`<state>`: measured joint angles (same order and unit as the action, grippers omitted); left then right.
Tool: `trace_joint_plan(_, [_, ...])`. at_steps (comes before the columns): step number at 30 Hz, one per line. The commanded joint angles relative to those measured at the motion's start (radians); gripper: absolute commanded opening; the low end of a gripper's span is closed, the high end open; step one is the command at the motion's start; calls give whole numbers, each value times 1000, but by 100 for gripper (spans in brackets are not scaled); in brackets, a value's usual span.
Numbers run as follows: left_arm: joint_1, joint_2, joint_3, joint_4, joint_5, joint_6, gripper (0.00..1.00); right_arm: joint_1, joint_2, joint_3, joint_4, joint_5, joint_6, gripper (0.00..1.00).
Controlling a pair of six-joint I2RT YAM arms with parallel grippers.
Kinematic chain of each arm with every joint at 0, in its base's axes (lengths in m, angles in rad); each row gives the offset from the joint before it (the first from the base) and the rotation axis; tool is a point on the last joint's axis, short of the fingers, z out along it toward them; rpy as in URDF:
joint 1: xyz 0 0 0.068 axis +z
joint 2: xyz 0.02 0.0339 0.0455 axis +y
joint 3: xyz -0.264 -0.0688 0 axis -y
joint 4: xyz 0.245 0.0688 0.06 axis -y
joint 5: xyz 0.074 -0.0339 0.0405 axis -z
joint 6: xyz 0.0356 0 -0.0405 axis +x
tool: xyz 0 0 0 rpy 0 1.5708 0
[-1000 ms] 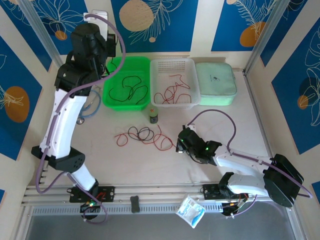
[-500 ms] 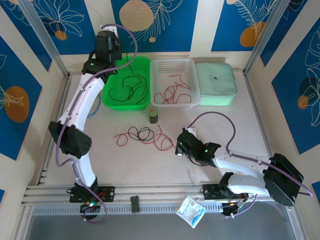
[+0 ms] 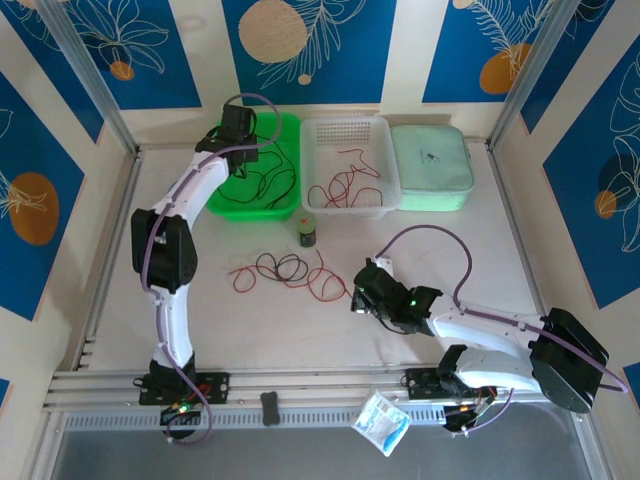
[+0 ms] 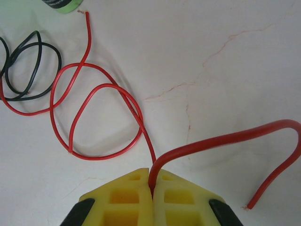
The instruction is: Untangle the cables
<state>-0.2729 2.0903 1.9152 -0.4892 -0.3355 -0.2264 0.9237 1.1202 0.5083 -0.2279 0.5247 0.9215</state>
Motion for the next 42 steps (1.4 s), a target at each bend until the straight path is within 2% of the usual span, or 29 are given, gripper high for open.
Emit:
trace_joint_plan(1, [3,-10,-44,-28,75,-73,26,7,-26,12,-32,28,27,0])
trace_joint_plan(3, [-3,-31,-67,-29,71,-71,46,6,-28,23,-44,31,28,0])
trace_joint_plan(5, [-9,-54,-74,-39,58,-64,58,6,-32,32,-57,33,26,0])
trace_joint_plan(10, [-13,-102,-40,-111,24,-68,73,4,-55,45,-78,37,31,0])
trace_joint_plan(15, [-17,-95,100,-271,39,-82,85,3,-97,46,-109,42,45,0])
trace_joint_plan(23, [-88,-268,33,-323,96,-62,87,-23,-137,141,-182,51,-18,0])
trace_joint_plan(31, [-299,-480,-261,-359,156,-57,75,-101,-159,293,-245,-26,-150,0])
trace_joint_plan(36, [-413,-601,-502,-232,315,-80,70,-163,-184,388,-287,-116,-223,0])
trace_joint_plan(42, [-495,-722,-720,-49,457,-171,68,-210,-232,440,-306,-162,-238,0])
